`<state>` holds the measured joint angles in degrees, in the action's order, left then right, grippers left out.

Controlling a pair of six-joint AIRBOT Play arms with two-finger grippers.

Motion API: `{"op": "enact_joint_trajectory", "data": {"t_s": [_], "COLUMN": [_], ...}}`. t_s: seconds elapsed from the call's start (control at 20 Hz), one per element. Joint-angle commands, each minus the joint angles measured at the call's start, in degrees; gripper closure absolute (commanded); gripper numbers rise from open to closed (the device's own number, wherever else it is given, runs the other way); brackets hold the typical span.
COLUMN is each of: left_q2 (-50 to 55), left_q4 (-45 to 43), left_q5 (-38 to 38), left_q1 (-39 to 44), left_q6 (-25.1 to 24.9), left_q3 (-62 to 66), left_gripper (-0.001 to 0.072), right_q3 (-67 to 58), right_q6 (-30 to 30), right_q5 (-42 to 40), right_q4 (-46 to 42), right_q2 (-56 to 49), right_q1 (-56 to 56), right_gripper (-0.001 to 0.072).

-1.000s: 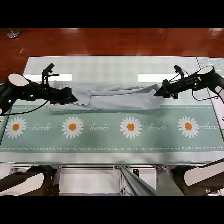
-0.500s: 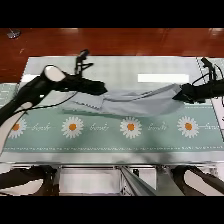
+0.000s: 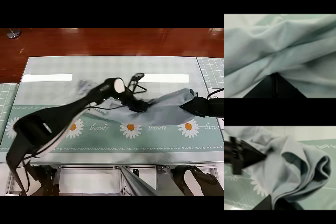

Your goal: Fold the shirts.

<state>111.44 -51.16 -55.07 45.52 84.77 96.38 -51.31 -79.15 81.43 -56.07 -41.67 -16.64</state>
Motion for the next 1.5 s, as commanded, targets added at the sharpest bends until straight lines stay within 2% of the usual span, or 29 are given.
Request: {"op": "enact_joint_trajectory", "data": {"t_s": [0.0, 0.2, 0.45, 0.65, 0.8, 1.0, 1.05, 1.2, 1.25, 1.45], "left_q2": [5.7, 4.6, -3.4, -16.1, -29.5, -51.8, -57.4, -73.6, -78.0, -90.2], "left_q4": [2.2, 2.1, 1.2, 0.5, -3.1, -7.5, -8.5, -13.9, -14.0, -14.0], "left_q5": [-2.6, -6.7, -18.4, -22.8, -21.8, -14.3, -12.3, -9.0, -8.8, -8.8], "left_q1": [5.3, 1.9, -16.4, -31.6, -36.9, -37.4, -37.4, -37.4, -37.4, -37.4], "left_q6": [3.2, 3.2, 2.7, -1.1, -4.3, -6.1, -5.4, 3.4, 4.5, 11.3], "left_q3": [6.2, 8.8, 9.6, 9.1, 0.5, -25.6, -32.7, -52.3, -57.3, -69.5], "left_gripper": [0.069, 0.069, 0.069, 0.069, 0.069, 0.0689, 0.0689, 0.0689, 0.0689, 0.0689], "right_q3": [0.3, 0.3, 0.2, -4.4, -13.2, -28.5, -32.9, -45.1, -48.5, -59.1], "right_q6": [-0.6, -0.8, -0.9, -3.4, -5.9, -8.2, -8.8, -9.9, -10.3, -11.5], "right_q5": [0.7, 1.0, -0.8, -6.8, -14.3, -18.6, -18.6, -18.4, -18.3, -18.6], "right_q4": [2.0, 2.1, 7.6, 8.0, 7.7, 7.6, 7.6, 7.6, 7.6, 7.8], "right_q2": [1.9, 1.9, 1.5, -4.8, -15.7, -34.4, -39.5, -52.8, -56.4, -67.9], "right_q1": [0.0, 0.0, 0.4, 11.9, 25.1, 38.0, 40.5, 45.6, 46.7, 49.4], "right_gripper": [0.0693, 0.0694, 0.0694, 0.0694, 0.0693, 0.0693, 0.0693, 0.0693, 0.0693, 0.0693]}}
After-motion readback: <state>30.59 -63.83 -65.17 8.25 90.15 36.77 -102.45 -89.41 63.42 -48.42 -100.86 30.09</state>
